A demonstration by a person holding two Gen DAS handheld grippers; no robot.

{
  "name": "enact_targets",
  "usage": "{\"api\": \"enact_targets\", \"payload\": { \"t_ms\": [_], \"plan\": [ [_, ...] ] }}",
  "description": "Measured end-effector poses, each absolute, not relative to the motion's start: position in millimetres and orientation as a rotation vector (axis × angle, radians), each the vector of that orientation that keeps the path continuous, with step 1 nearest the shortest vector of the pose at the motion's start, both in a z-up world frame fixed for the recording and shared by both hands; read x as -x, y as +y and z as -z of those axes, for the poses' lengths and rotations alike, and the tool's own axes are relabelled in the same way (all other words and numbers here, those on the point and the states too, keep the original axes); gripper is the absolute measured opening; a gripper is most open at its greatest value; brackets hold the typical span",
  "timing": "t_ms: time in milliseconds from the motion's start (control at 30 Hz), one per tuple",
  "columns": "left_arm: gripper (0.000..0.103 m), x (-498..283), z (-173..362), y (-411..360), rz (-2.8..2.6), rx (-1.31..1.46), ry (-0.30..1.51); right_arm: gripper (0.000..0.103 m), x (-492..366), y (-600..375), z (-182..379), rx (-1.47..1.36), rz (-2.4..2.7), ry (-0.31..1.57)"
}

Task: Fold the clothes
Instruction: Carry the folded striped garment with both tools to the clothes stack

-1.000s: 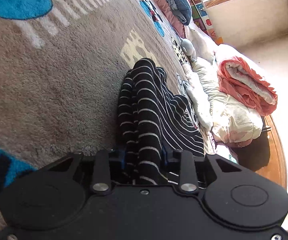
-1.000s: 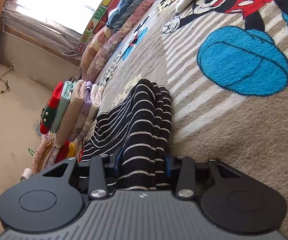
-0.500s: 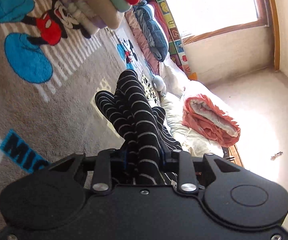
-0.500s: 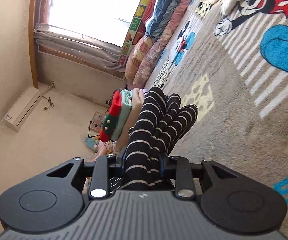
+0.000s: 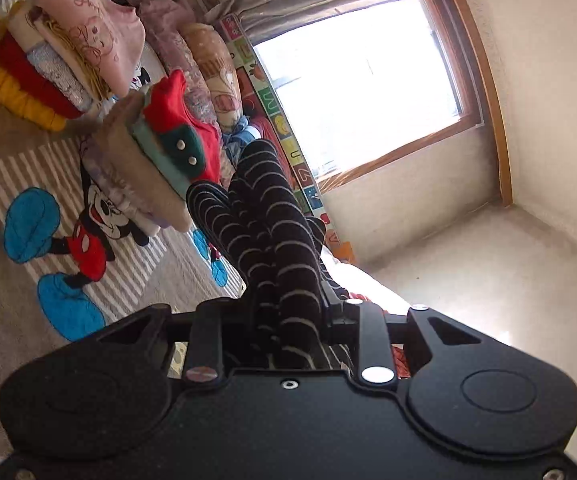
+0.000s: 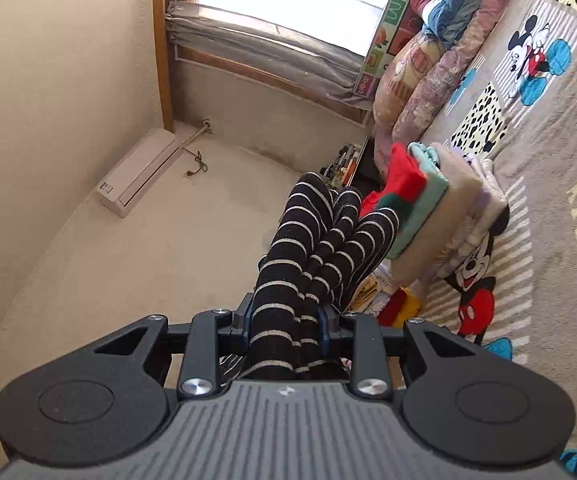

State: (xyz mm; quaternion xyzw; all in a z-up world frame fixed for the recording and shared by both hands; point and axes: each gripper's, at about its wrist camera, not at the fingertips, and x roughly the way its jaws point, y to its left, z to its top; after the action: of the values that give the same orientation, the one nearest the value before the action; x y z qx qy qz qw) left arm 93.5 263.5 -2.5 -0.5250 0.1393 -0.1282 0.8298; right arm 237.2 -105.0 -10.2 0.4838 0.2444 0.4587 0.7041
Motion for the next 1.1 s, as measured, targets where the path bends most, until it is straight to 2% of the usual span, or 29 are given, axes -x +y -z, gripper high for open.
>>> {"api": "enact_targets", "payload": {
  "t_ms": [233,500,1100],
  "plan": [
    [0.027,-95,36,335,0.13,1.187,0.321,0.031,-267,-12,31,-1.098,-1.074,0.733],
    [0.026,-119,35,402,0.054,1.189,0.278,0.031,-310,79,40,-1.105,-1.15,0.841],
    [0.026,-234,-24,514,0.013,1.141,0.071,0.031,-456,214,-51,-1.081,-1.336,0.747]
  ]
}}
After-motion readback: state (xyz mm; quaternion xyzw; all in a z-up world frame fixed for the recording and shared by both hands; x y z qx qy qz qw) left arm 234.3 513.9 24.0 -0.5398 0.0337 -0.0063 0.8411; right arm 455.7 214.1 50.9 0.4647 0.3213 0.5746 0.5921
